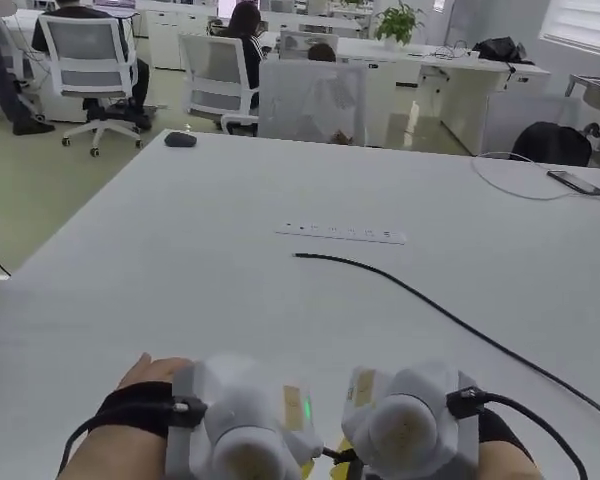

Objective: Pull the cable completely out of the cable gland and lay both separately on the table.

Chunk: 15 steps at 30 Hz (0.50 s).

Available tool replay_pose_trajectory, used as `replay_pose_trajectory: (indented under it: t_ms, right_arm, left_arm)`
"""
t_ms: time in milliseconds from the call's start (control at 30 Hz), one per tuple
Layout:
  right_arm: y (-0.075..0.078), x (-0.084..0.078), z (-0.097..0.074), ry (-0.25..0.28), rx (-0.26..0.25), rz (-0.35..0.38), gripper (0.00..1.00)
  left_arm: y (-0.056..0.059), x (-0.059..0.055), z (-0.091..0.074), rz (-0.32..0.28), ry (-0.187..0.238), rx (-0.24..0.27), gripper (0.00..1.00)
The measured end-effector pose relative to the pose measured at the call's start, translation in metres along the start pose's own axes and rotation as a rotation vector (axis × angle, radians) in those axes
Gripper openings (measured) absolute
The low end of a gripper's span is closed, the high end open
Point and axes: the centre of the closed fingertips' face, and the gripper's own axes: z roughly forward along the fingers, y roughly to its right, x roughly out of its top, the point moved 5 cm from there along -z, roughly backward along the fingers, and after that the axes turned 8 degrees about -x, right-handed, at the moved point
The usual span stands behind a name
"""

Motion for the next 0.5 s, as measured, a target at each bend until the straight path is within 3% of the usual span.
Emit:
replay_pose_trajectory:
  t_ms: [100,300,400,500]
  right_arm:
    - [0.004,-0.007,0.001,-0.051,-0.034,-0.033,0.03]
    - [0.011,-0.021,0.001,-0.128,-0.061,0.032,0.03]
    - [0.016,-0.025,-0.001,-0.144,-0.079,0.077,0.03]
    - [0.018,-0.025,-0.003,-0.14,-0.086,0.097,0.03]
  left_arm:
    - [-0.004,-0.003,-0.001,-0.003,-0.014,0.019,0.17]
    - [-0.015,-0.015,-0.005,-0.065,-0.048,0.066,0.17]
    - [-0.018,-0.022,-0.006,-0.082,-0.085,0.082,0.17]
    - [-0.02,-0.023,-0.008,-0.097,-0.081,0.088,0.17]
